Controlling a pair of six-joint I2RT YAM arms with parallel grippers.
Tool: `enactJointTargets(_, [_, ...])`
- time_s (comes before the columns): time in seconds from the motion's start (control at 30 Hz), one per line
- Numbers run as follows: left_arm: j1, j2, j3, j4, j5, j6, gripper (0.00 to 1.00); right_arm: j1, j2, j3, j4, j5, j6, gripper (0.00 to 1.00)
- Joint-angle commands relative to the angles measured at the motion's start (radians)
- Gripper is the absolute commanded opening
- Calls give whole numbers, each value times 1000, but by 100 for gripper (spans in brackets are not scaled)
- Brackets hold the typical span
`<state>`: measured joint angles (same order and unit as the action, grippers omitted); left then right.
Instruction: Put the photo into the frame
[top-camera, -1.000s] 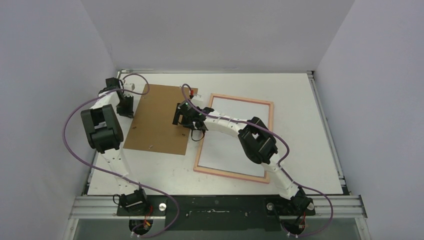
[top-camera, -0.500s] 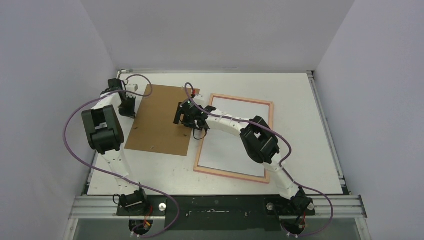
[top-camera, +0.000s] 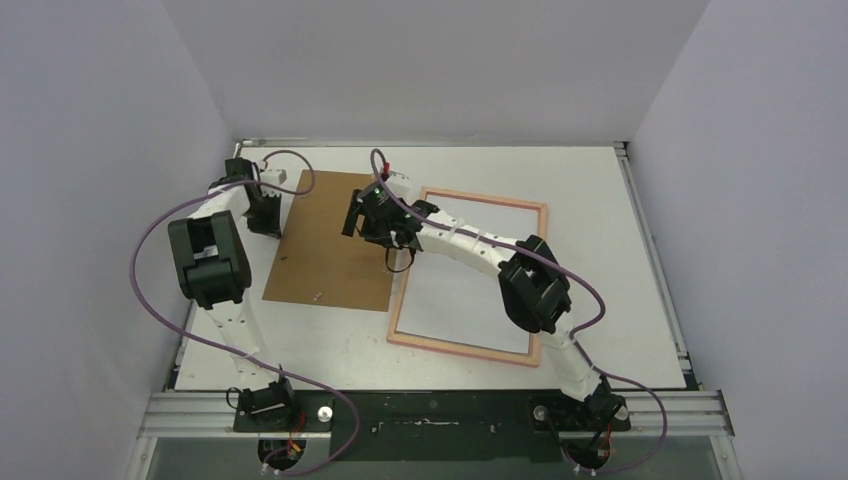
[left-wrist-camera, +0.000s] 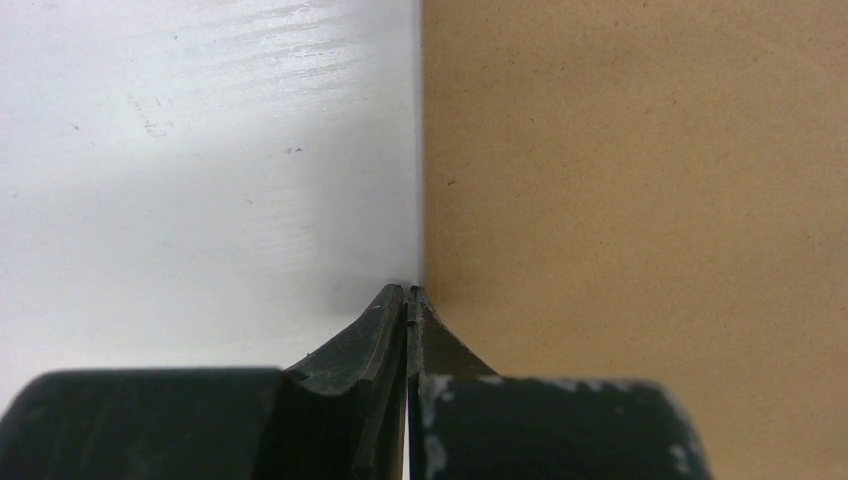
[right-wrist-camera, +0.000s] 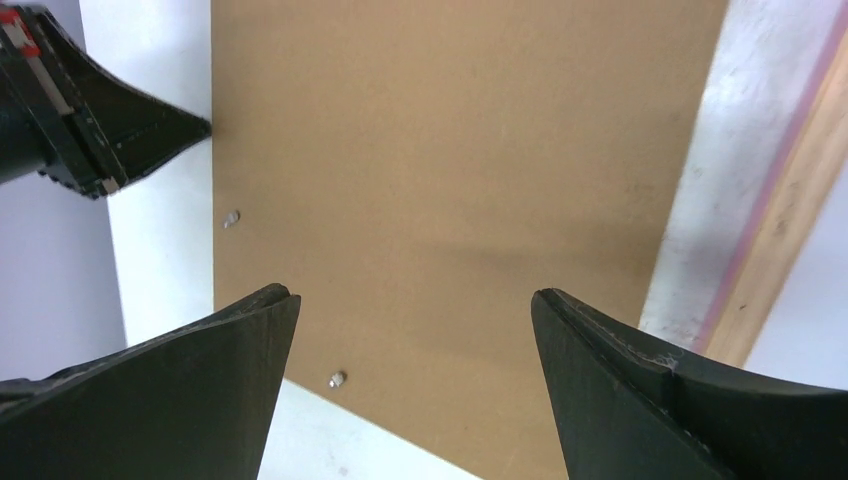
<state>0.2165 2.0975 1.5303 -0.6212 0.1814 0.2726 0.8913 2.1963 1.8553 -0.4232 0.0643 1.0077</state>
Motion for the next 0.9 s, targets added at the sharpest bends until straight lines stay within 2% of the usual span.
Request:
enactJointTargets(0.0, [23, 4, -41, -90, -6, -6, 0, 28, 36, 150, -197, 198, -99, 90])
enactJointTargets(0.13, [54, -13, -32, -112, 27, -6, 0, 45, 67, 137, -264, 251, -101, 90])
enactJointTargets(0.37, [84, -38, -15, -161, 65, 16, 1, 67, 52, 68, -259, 247, -69, 90])
enactJointTargets(0.63, [83, -27, 20, -148, 37, 3, 9, 65, 103, 48, -266, 252, -48, 90])
enactJointTargets(0.87, [83, -40, 0, -142, 43, 5, 10, 54, 97, -5, -267, 240, -62, 90])
